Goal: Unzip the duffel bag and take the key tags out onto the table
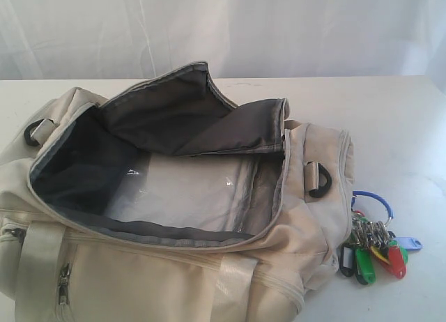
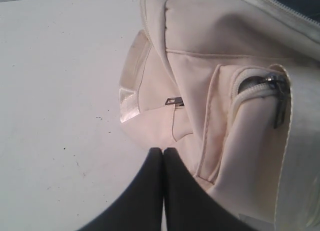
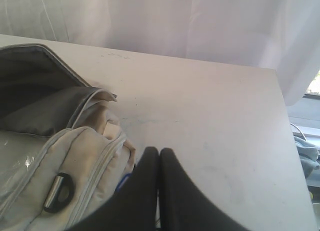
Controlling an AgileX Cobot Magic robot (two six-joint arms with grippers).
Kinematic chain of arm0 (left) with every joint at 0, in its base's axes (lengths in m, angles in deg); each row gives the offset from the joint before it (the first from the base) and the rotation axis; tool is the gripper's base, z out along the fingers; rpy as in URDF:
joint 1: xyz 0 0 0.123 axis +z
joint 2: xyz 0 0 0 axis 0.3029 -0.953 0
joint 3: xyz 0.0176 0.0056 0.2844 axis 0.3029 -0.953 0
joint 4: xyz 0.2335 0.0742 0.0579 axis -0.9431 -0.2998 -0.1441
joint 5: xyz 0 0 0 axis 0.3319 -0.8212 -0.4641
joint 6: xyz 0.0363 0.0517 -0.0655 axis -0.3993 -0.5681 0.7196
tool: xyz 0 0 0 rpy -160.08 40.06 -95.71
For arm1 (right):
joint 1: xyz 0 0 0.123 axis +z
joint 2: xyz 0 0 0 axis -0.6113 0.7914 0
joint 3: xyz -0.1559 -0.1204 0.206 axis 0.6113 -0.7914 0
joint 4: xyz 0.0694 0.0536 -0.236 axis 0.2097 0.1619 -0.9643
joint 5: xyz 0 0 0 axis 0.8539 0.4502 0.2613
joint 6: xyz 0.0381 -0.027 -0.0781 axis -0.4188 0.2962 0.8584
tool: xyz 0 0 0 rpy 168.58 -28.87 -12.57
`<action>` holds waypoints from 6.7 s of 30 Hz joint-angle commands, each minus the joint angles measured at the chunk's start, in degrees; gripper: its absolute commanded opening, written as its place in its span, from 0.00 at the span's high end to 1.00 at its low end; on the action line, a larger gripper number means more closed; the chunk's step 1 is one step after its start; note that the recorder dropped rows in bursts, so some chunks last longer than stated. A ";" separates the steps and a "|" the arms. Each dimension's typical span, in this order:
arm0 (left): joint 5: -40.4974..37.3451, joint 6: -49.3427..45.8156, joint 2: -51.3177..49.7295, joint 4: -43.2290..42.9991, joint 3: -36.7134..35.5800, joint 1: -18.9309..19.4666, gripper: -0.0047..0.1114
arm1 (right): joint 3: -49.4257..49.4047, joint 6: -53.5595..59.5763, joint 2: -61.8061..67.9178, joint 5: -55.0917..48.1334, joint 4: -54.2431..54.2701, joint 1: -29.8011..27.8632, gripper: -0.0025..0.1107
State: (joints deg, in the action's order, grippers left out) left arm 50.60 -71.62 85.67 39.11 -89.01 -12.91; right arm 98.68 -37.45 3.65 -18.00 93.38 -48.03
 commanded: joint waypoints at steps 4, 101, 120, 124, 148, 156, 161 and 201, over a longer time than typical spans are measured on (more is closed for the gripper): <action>0.04 -0.03 0.26 0.32 -0.22 -0.39 0.96 | -0.44 -0.19 -0.31 0.72 0.01 -0.04 0.98; -0.21 -0.03 0.26 0.32 -0.22 3.19 0.96 | -57.55 -10.09 -42.15 28.65 -10.94 4.03 0.98; 0.00 14.13 0.26 -11.14 -0.22 3.19 0.96 | -57.55 -10.09 -42.15 28.65 -10.94 4.03 0.98; 0.00 18.78 0.26 -15.48 -0.22 3.19 0.96 | -57.55 -10.09 -42.15 28.65 -10.94 4.03 0.98; 0.00 10.42 0.26 -15.24 -0.22 3.19 0.96 | -57.55 -10.09 -42.15 28.65 -10.94 4.03 0.98; 0.00 10.42 0.26 -15.25 -0.22 3.19 0.96 | -57.55 -10.09 -42.15 28.65 -11.05 4.03 0.98; 0.00 10.42 0.26 -15.25 -0.22 3.19 0.96 | -57.55 -10.09 -42.15 28.65 -11.05 4.03 0.98; 0.30 10.42 0.26 -15.25 -0.22 3.19 0.96 | -57.55 -10.09 -42.15 28.65 -11.05 4.03 0.98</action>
State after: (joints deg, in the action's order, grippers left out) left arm 50.60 -61.25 85.67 23.88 -89.01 -9.78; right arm 41.42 -47.78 -38.16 10.36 82.13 -44.09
